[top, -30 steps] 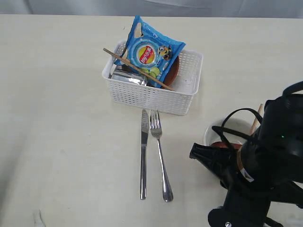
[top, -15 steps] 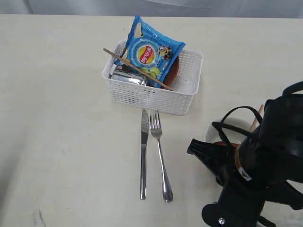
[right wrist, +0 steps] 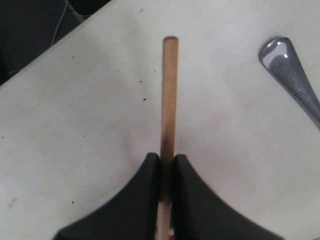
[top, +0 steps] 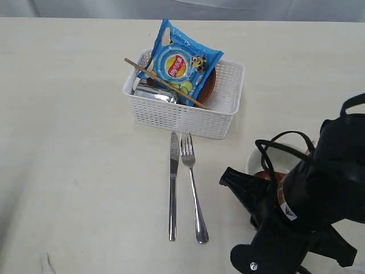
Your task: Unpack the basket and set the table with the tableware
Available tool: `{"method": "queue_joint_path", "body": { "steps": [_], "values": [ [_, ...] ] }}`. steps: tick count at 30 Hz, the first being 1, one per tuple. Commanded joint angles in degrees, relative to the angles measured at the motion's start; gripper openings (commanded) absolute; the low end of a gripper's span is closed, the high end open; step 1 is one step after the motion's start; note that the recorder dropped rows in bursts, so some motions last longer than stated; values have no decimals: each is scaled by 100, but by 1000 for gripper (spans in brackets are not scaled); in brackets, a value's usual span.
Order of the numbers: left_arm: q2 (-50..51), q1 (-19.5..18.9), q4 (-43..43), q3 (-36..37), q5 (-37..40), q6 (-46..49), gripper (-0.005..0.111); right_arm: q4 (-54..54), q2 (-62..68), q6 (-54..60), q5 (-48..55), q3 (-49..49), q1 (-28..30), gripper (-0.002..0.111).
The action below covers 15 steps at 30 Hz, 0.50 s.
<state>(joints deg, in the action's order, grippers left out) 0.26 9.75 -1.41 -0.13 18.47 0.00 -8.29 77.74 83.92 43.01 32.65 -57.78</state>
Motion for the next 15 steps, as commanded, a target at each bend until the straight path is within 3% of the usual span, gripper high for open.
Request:
{"method": "queue_joint_path", "body": {
  "steps": [1,6,15],
  "values": [
    [-26,16,21,13,-13,0,0,170,-38,0,-46,-26,131,0],
    [-26,16,21,13,-13,0,0,389,-157,304,-116,-4,623,0],
    [-26,16,21,13,-13,0,0,403,-179,642,-70,-4,749,0]
  ]
}}
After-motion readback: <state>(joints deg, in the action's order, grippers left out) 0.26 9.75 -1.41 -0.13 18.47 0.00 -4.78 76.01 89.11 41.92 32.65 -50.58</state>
